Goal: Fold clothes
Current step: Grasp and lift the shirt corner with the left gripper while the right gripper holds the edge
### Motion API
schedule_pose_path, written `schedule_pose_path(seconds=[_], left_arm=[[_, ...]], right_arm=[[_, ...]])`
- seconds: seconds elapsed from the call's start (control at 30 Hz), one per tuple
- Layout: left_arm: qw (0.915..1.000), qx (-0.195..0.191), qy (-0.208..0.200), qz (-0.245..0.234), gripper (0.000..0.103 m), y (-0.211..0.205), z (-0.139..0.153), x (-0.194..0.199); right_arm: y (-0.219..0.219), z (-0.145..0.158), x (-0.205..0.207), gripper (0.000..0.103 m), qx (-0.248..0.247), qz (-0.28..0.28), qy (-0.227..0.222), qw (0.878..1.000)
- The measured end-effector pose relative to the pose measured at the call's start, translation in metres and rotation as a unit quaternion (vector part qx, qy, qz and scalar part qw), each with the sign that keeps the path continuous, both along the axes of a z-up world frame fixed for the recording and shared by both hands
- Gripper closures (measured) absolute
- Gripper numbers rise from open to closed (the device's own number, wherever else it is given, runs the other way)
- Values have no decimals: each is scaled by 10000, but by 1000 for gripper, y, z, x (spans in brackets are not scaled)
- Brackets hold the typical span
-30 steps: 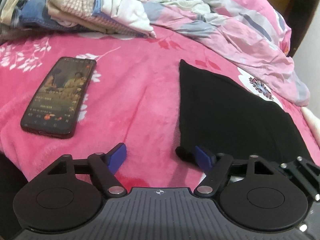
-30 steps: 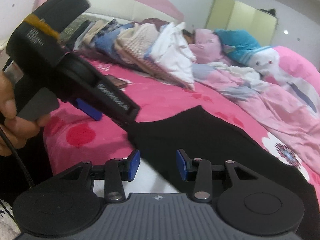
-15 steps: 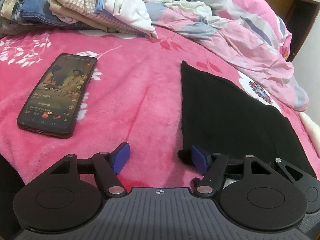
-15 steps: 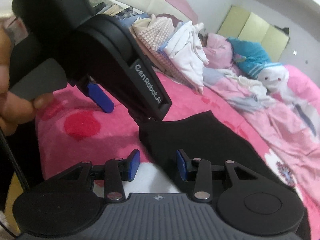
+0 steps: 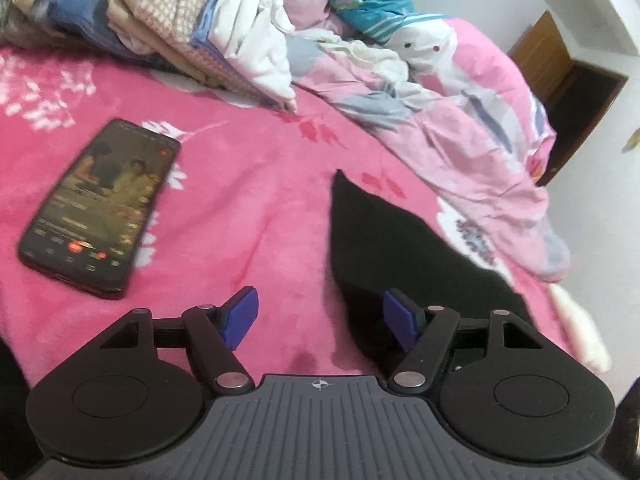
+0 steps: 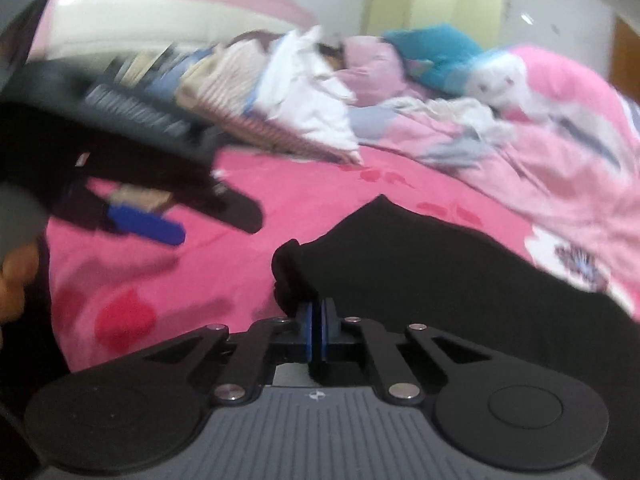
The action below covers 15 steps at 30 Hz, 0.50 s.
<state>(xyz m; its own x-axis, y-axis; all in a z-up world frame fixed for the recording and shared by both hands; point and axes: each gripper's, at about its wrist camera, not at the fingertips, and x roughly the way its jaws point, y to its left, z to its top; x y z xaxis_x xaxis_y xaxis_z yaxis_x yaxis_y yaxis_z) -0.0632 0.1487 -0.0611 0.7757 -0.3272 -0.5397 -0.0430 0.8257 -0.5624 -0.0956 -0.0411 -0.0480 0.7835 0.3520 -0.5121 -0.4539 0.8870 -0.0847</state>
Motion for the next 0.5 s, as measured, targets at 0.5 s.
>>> schedule_pose_path(seconds=[0.5], left_arm=[[9612,-2627,782,-304,24,17,-27,51]], right_arm=[[-45,27,13,101,1237,-259,317,9915]])
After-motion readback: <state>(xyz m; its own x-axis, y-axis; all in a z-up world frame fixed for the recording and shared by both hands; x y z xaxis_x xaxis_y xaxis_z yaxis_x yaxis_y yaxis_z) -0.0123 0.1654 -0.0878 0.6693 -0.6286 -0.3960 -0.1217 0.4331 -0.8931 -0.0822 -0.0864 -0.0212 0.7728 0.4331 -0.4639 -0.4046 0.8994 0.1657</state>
